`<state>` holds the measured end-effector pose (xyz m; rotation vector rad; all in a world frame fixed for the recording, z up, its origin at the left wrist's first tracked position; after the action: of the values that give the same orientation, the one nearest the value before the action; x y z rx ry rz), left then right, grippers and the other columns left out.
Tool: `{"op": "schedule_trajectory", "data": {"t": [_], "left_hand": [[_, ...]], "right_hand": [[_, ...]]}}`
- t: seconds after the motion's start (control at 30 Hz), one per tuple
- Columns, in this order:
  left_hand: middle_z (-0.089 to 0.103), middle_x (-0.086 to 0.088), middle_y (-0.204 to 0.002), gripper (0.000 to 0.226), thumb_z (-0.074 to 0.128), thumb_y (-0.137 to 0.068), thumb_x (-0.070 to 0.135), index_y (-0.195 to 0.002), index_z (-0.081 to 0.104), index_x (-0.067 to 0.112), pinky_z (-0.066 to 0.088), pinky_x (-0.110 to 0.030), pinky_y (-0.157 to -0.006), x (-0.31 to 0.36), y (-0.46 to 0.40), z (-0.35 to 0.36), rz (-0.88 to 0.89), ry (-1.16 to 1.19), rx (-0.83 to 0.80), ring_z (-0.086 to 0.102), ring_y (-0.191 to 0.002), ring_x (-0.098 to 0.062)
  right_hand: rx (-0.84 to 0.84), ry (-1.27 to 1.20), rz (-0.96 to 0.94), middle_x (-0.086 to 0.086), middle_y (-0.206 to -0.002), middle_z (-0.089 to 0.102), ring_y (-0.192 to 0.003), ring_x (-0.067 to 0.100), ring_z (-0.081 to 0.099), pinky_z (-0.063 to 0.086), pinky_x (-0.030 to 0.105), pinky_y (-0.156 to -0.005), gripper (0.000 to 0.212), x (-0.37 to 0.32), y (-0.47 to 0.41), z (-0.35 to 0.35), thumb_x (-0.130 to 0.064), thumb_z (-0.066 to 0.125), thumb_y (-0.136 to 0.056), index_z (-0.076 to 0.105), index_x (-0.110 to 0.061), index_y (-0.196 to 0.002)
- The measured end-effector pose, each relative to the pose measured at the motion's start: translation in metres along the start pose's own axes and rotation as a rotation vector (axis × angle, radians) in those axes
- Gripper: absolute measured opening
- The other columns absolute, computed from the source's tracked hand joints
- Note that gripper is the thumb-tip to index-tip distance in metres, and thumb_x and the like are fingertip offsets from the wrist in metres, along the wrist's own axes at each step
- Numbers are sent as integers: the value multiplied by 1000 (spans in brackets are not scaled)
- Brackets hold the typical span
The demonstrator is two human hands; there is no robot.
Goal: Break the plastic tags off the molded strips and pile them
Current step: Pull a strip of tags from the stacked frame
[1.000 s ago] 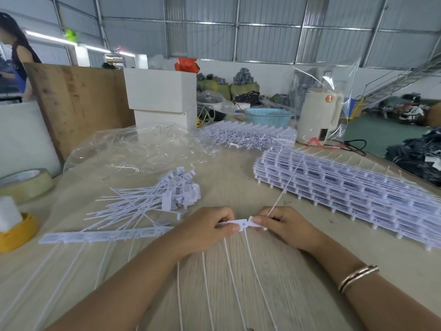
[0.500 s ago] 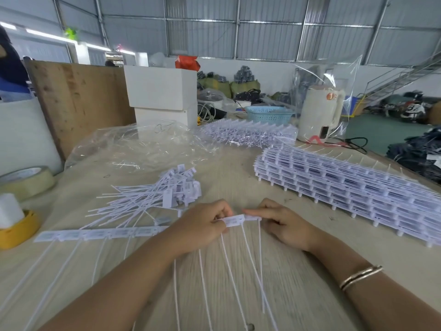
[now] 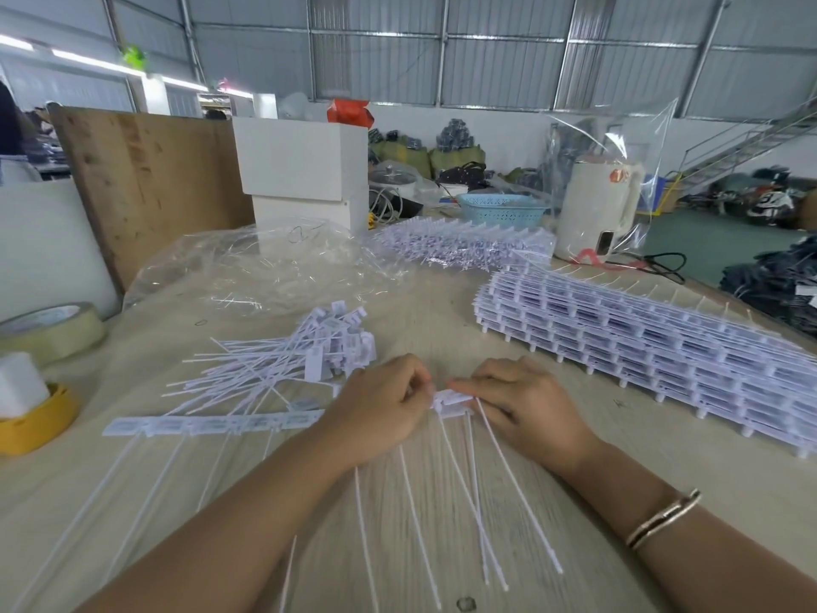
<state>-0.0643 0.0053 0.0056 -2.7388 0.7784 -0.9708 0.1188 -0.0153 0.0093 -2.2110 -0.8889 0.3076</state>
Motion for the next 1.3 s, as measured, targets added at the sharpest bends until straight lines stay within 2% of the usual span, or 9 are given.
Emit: {"op": "schedule_trajectory", "data": {"t": [0.1, 0.2, 0.3, 0.43, 0.57, 0.83, 1.0, 1.13, 1.3], "left_hand": [[53, 6, -69, 28, 44, -96, 36, -79, 57, 18, 30, -27, -64, -6, -1, 2, 25, -155, -56, 52, -69, -12], [47, 8, -62, 30, 46, -96, 37, -67, 47, 29, 33, -25, -60, -12, -2, 4, 14, -50, -151, 45, -61, -6], [45, 10, -64, 28, 46, -96, 39, -69, 47, 30, 35, -28, -64, -14, -4, 4, 6, 51, -191, 42, -60, -5], [44, 10, -64, 27, 50, -95, 37, -69, 47, 30, 34, -28, -64, -11, -4, 3, 20, 128, -187, 40, -60, -6], [41, 10, -62, 25, 52, -95, 31, -71, 46, 27, 30, -23, -57, -8, -3, 4, 84, 106, -174, 36, -55, -1], [66, 13, -76, 20, 47, -97, 30, -79, 54, 24, 42, -10, -68, 3, -4, 4, 52, 273, -170, 59, -70, 7], [66, 17, -82, 21, 47, -98, 29, -88, 57, 13, 37, -5, -64, 5, 0, 5, 67, 247, -225, 55, -70, 12], [62, 10, -73, 20, 46, -97, 31, -78, 52, 25, 38, -22, -63, -3, 2, 2, 42, 218, -143, 47, -60, -2], [63, 4, -78, 30, 38, -93, 7, -83, 54, 30, 40, -28, -62, -10, 1, 0, -26, 179, -94, 53, -67, -14]], "right_hand": [[-38, 3, 28, -1, -77, 69, -65, 16, 66, 45, 31, -60, 20, 1, 1, 1, -14, 71, -74, 76, -16, -94], [-107, -55, 58, -5, -76, 67, -66, 13, 65, 39, 28, -64, 17, 1, 1, 1, -28, 65, -80, 75, -19, -90], [-159, -292, 197, -8, -76, 65, -69, 5, 60, 39, 29, -68, 18, 2, 3, 4, -31, 61, -87, 75, -21, -91], [-190, -537, 331, 3, -72, 62, -69, 17, 58, 44, 37, -71, 21, 6, 2, 8, -32, 60, -84, 75, -18, -84], [-183, -663, 405, 13, -64, 54, -61, 14, 50, 40, 26, -65, 27, 12, 2, 12, -14, 61, -88, 63, -7, -62], [-133, -812, 516, -5, -71, 65, -72, 6, 59, 42, 14, -76, 25, 15, 4, 14, -15, 55, -91, 67, -3, -72], [42, -817, 703, -12, -59, 55, -57, 5, 44, 36, 18, -64, 36, 29, 10, 3, -26, 48, -96, 63, -21, -64], [-111, -639, 564, -10, -76, 54, -72, -2, 50, 38, 17, -75, 23, 22, 6, 9, -14, 45, -97, 65, -21, -88], [-233, -610, 501, -8, -87, 48, -83, -4, 50, 34, 9, -82, 39, 20, 6, 12, 5, 42, -95, 62, -23, -112]]}}
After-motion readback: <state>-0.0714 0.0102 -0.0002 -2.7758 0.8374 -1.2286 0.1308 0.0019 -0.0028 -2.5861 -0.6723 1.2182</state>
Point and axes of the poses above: each hand's wrist, its own y-axis away from the middle knuckle, its own z-axis out of the palm, x = y × z, the point moved 2 cm from there along -y, towards the middle knuckle
